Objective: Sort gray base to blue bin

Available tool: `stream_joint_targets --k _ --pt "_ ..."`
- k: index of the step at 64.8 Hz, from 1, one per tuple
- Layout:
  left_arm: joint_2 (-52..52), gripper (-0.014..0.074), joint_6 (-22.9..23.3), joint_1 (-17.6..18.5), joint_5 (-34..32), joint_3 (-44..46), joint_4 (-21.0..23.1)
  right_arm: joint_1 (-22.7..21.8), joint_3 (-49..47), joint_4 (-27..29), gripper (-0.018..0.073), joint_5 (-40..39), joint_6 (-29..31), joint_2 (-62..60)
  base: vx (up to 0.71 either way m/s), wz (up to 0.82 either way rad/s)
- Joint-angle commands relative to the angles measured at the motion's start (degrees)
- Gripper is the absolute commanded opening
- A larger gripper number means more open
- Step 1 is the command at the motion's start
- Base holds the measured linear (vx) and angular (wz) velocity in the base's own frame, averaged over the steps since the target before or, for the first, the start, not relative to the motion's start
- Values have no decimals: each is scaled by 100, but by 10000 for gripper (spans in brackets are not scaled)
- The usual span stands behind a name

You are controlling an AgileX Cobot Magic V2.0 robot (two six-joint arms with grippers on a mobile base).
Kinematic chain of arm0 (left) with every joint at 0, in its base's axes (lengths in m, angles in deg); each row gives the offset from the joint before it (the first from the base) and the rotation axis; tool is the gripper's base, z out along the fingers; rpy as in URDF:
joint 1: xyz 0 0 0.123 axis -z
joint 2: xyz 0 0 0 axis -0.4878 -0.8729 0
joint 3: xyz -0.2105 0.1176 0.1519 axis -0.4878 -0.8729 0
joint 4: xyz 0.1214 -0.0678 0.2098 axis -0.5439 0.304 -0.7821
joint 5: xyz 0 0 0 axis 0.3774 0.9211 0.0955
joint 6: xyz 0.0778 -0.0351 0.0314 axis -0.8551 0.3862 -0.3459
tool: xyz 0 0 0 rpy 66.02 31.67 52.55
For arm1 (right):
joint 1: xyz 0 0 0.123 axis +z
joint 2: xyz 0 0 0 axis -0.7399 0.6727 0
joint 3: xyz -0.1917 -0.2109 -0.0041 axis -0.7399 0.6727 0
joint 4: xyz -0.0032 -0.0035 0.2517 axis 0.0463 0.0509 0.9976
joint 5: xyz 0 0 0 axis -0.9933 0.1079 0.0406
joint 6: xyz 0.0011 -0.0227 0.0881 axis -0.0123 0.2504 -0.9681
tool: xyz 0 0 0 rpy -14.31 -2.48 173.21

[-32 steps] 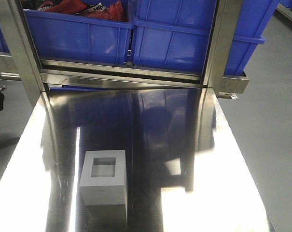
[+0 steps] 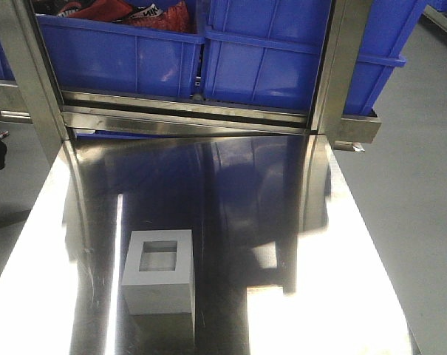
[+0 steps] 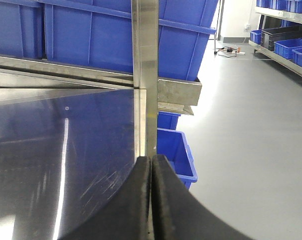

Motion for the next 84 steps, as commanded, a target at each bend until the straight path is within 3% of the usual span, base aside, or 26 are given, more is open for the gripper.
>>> stream_joint_targets --k 1,84 --pt "90 -6 5 43 -406 -164 27 -26 83 -35 -9 -425 31 -66 0 0" --pt "90 -6 0 41 -467 -117 27 -26 83 -35 -9 -425 31 -66 0 0"
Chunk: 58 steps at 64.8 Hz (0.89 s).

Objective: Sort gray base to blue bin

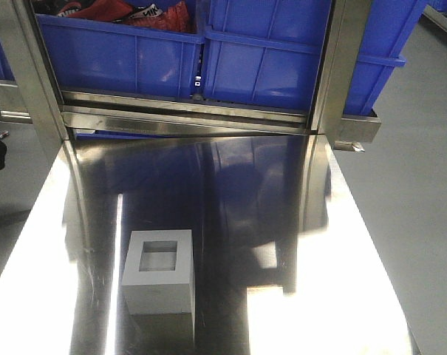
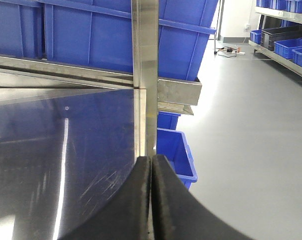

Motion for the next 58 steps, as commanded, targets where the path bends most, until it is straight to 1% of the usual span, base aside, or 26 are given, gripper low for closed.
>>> stream_joint_targets --k 1,9,15,18,21,28,38,52,58 --pt "90 -6 0 41 -457 -103 27 -26 83 -35 -9 -425 31 -66 0 0" --pt "90 -6 51 41 -918 -104 39 -26 83 -35 -9 -425 31 -66 0 0" --pt "88 -6 359 41 -1292 -104 44 -26 83 -35 -9 -425 31 -66 0 0" --pt "80 -6 559 41 -1398 -96 44 -26 83 -35 -9 -425 31 -66 0 0" --pt "80 -6 657 41 -1435 -80 44 -26 83 -35 -9 -425 31 -66 0 0" --pt "80 -6 664 41 -1252 125 31 -26 83 -35 -9 -425 31 -66 0 0" --pt "-99 -6 558 41 -899 689 20 -26 83 -35 -9 -425 31 -66 0 0" --pt "-1132 -6 558 41 -346 1669 25 -26 83 -35 -9 -425 31 -66 0 0" --pt "-1675 -6 558 41 112 2154 25 -26 83 -35 -9 -425 31 -66 0 0"
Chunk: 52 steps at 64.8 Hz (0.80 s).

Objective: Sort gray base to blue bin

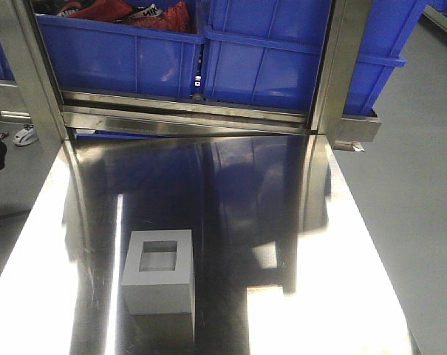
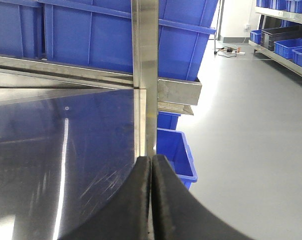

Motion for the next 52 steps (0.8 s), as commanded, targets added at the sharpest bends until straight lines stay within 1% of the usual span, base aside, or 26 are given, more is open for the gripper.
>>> stream_joint_targets --k 1,8,17,32,52 --pt "-653 -6 15 41 90 623 25 -26 83 -35 -9 -425 31 -66 0 0" --pt "-1228 -6 15 41 605 1075 25 -26 83 -35 -9 -425 31 -66 0 0" --pt "-1842 -6 15 41 1165 1367 25 -26 83 -35 -9 -425 31 -66 0 0" --pt "-2307 -6 15 41 1302 1361 30 -26 83 -35 -9 -425 31 -66 0 0" --pt "-2307 -6 15 41 1277 1361 5 -26 83 -35 -9 -425 31 -66 0 0"
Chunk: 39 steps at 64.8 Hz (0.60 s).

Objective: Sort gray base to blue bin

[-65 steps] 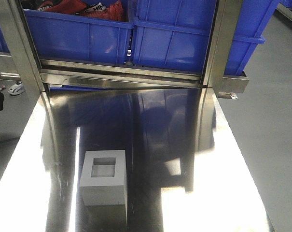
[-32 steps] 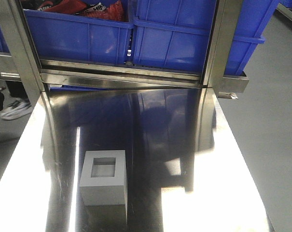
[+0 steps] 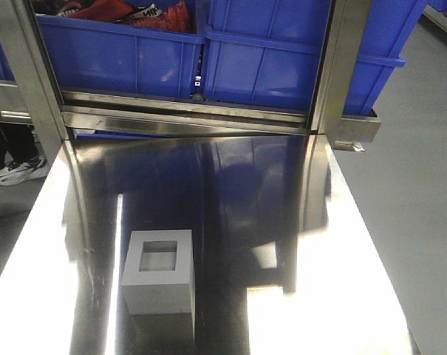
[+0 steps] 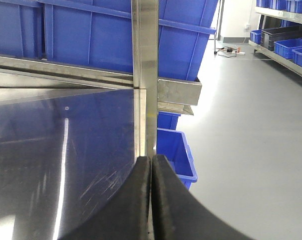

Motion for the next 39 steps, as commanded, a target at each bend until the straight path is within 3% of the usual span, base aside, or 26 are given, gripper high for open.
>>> stream_joint_targets --k 1,19,31,39 --pt "-45 -6 15 41 -377 210 5 -26 83 -35 -9 -425 31 -66 0 0" --pt "-45 44 8 41 -357 210 -34 -26 83 -35 -9 -425 31 -66 0 0" --pt "-45 192 -423 41 -226 210 -27 -26 83 -35 -9 -425 31 -66 0 0" --pt "-45 309 -437 41 -144 210 -27 -26 83 -35 -9 -425 31 -66 0 0"
